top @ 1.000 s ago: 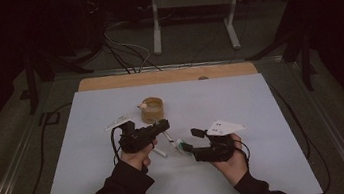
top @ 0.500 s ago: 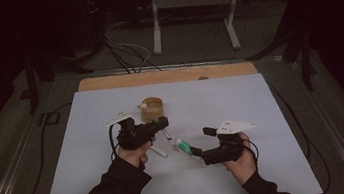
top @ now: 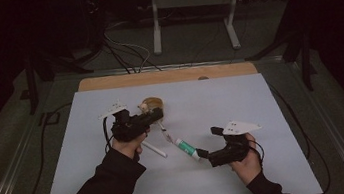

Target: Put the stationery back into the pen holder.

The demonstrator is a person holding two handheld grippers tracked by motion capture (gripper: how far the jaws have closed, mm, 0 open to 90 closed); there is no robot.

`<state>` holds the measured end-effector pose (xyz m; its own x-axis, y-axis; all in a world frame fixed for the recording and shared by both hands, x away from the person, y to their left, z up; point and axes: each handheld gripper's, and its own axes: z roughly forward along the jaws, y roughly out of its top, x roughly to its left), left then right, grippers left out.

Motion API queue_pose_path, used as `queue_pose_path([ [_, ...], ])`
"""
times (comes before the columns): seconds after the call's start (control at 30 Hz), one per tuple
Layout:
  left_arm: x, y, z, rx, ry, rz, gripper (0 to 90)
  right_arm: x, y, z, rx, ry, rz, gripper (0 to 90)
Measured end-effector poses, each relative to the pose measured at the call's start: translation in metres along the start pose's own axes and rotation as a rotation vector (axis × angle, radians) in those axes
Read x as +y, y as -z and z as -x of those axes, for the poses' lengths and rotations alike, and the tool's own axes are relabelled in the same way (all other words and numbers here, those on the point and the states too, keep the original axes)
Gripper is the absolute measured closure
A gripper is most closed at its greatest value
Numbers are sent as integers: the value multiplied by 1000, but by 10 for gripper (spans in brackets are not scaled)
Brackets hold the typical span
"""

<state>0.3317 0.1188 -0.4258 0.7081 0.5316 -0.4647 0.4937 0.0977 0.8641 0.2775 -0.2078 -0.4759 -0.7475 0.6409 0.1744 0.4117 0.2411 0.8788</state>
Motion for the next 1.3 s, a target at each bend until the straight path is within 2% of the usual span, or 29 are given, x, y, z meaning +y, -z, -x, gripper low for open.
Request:
queue_pose_path([
  [0.07,4,0,0,0,-19,0,808,0,1,2,7,-6,6,23],
  [0.13,6,0,0,7,-39,3,807,0,1,2,1,8,14,23],
  [0.37,14,1,0,17,-60,15,807,-1,1,0,-12,32,42,15],
  [0.4,17,1,0,28,-79,18,807,0,2,0,-13,33,41,14],
  [0.5,24,1,-1,41,-101,21,807,0,3,0,-16,35,48,14],
  [0.77,37,0,-8,62,-115,31,807,0,3,0,-16,39,51,14],
  [0.83,42,-2,-10,74,-138,27,807,0,3,0,-16,39,49,14],
  [1.17,50,-9,-16,100,-169,29,807,0,3,0,-9,45,52,14],
  [1.2,51,-11,-17,112,-185,26,807,0,3,0,-9,47,52,14],
  [1.3,53,-14,-22,132,-194,24,807,0,3,0,-5,46,53,14],
])
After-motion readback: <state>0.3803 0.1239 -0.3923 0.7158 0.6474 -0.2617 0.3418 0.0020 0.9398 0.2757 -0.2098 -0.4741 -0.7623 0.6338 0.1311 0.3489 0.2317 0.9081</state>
